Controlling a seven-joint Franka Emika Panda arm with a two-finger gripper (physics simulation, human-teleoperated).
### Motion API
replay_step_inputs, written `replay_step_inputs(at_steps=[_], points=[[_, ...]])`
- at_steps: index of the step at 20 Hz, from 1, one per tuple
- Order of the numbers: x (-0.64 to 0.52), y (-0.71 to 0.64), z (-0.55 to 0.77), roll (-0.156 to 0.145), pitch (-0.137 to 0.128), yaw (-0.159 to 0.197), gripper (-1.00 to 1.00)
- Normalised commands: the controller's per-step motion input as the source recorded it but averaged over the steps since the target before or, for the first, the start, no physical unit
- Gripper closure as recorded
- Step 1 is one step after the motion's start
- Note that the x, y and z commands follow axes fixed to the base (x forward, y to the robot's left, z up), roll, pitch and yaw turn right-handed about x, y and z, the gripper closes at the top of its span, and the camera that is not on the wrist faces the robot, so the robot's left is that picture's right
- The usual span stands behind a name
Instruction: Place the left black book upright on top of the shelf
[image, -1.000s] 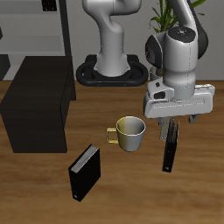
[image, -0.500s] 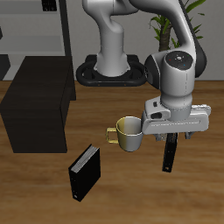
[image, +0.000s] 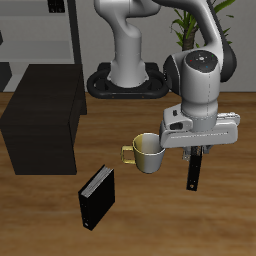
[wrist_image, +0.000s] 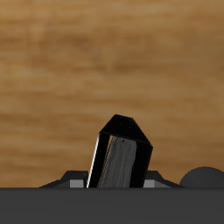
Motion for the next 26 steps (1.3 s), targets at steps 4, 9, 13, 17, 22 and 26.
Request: replay_step_inputs(at_steps=[4,9,13,17,22,26], points=[[-0.14,-0.09,0.50,0.023,-0.043,0.012,1.00],[-0.31,-0.19,0.84,0.022,-0.058,0.046,1.00],[-0.33,-0.20,0.84,0.025,-0.041,0.012,1.00],[-0.43,-0.27,0.77,0.057,0.024,0.033,1.00],[-0.40,-0.59,0.61,-0.046,-0.025,0.041,1.00],[-0.17,-0.41,0.23,-0.039,0.017,0.007,1.00]])
